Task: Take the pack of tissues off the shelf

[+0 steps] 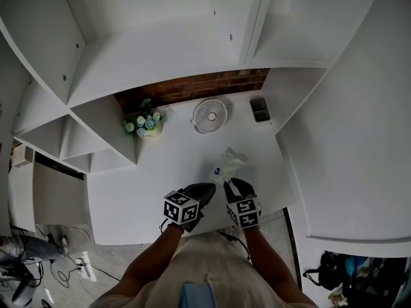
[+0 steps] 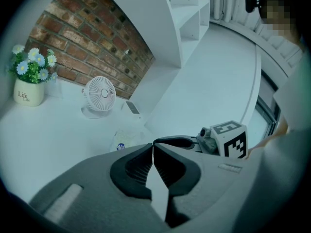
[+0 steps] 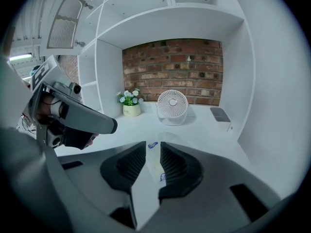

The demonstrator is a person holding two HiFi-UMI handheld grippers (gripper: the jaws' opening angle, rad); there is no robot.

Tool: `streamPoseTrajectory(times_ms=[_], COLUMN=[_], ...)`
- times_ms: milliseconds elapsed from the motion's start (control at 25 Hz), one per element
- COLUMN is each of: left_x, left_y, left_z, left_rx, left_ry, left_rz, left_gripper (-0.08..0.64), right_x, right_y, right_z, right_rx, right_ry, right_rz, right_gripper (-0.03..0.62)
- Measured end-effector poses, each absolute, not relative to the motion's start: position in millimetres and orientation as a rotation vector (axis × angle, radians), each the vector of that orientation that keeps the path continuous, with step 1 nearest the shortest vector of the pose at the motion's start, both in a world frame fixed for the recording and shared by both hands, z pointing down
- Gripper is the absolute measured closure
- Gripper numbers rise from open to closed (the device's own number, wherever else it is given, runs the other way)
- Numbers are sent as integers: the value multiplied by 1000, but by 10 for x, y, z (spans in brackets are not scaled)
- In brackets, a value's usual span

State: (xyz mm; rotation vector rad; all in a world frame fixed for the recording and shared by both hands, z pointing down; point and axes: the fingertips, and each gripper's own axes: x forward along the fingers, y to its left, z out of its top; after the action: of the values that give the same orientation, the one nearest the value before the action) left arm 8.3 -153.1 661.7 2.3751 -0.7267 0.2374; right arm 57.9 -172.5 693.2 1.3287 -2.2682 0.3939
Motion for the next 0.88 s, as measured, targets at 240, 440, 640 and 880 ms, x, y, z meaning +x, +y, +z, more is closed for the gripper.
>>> streamPoseTrajectory(times_ms=[240, 440, 640, 880], left_x=[80, 83, 89, 107], left_y=[-1508, -1490, -1464, -1444], left_z=[6587, 6561, 6531, 6475], left_rx=[2382, 2387, 2394, 2407], left_ry=[-725, -724, -719, -708], left_rz=[228, 222, 216, 207], left_gripper=[546, 546, 546, 546], right_x=[542, 514, 471, 445], right_y=[-1684, -1635, -1572, -1526], right_z=[6795, 6679, 6573, 6430], right_rx=[1341, 1340, 1324, 1326], right_ry=[-2298, -2322, -2354, -2384], right_rz=[375, 359, 351, 335], right_gripper=[532, 561, 571, 574])
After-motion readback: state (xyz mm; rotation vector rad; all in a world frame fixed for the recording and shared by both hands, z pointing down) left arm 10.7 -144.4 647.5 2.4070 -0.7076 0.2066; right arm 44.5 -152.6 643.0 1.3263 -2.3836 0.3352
